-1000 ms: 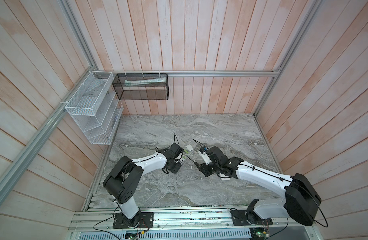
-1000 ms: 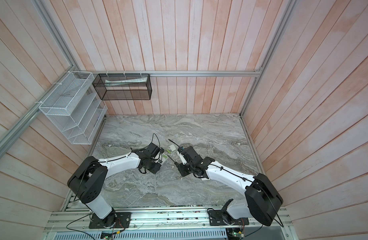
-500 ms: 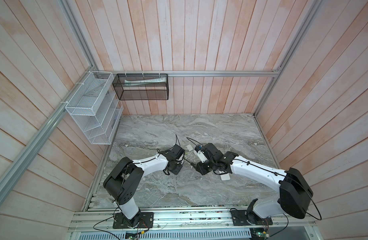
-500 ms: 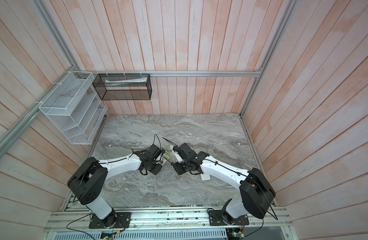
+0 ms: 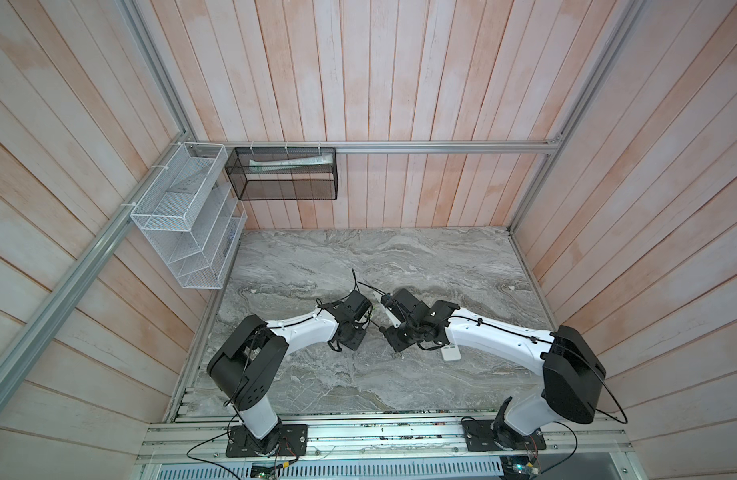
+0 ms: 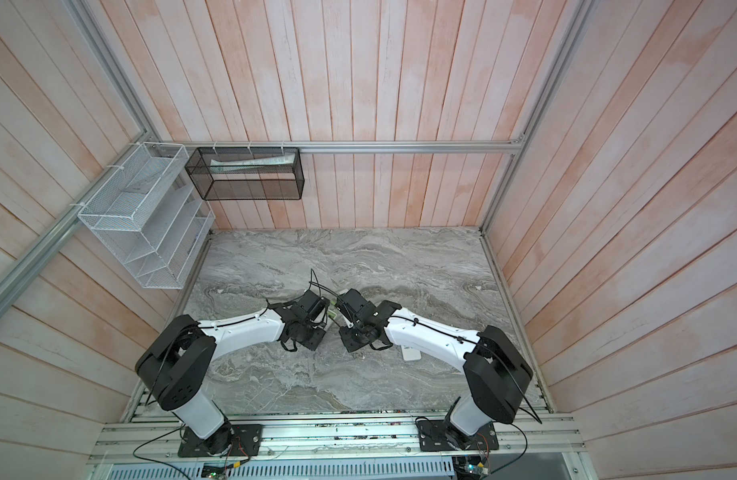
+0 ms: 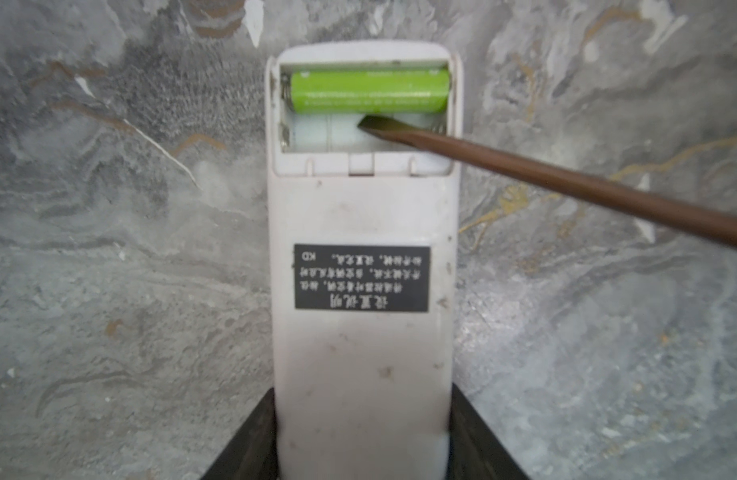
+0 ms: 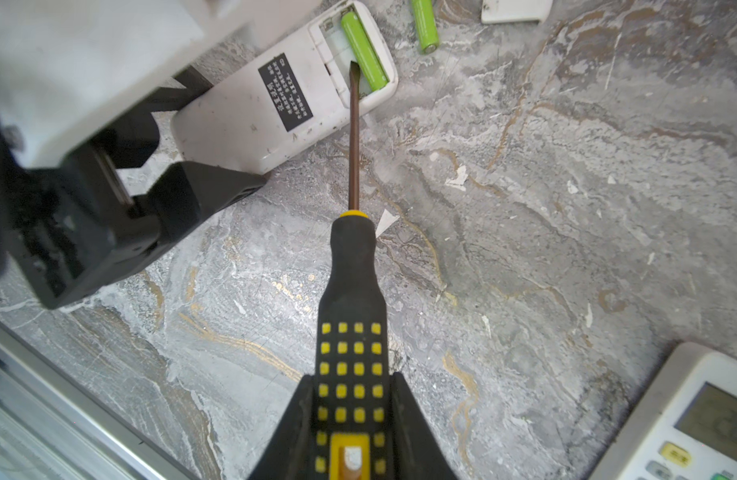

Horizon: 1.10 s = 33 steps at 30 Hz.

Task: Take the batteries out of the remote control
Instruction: 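Pry the second green battery out with the screwdriver tip using the right gripper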

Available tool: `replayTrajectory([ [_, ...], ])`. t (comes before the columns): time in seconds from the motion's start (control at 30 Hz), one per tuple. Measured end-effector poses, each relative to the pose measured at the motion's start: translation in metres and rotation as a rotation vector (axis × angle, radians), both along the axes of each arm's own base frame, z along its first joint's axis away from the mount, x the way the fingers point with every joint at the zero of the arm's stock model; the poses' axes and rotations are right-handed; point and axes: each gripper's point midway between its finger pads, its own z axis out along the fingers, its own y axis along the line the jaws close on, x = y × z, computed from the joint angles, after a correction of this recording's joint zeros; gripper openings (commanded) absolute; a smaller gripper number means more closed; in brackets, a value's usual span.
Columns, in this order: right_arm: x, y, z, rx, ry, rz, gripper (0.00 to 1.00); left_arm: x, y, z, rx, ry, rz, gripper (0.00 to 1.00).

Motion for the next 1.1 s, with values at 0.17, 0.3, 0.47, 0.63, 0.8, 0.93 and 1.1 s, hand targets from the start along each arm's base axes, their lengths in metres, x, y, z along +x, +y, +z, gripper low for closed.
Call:
replayTrajectory([
  [0.17,-0.004,0.005,-0.005,-0.027,-0.014,-0.013,0.00,-0.001,0.000,0.000,-0.004,0.005,0.024,0.52],
  [0.3,-0.004,0.009,-0.010,-0.034,-0.021,-0.021,0.00,-0.002,-0.001,0.000,-0.006,0.009,0.033,0.52],
  [0.47,-0.003,0.012,-0.012,-0.028,-0.023,-0.032,0.00,-0.002,-0.001,0.001,-0.006,0.010,0.036,0.52],
  [0.63,-0.002,0.013,-0.012,-0.023,-0.027,-0.036,0.00,-0.002,-0.001,0.001,-0.004,0.008,0.039,0.52],
  [0.8,-0.002,0.012,-0.013,-0.008,-0.036,-0.040,0.00,-0.002,0.000,0.001,-0.001,0.008,0.040,0.52],
  [0.93,-0.001,0.011,-0.009,0.012,-0.050,-0.043,0.00,-0.004,0.001,0.000,0.009,0.014,0.038,0.52],
  [1.1,-0.001,0.008,-0.003,0.031,-0.061,-0.049,0.00,-0.005,0.002,0.000,0.013,0.016,0.037,0.52],
])
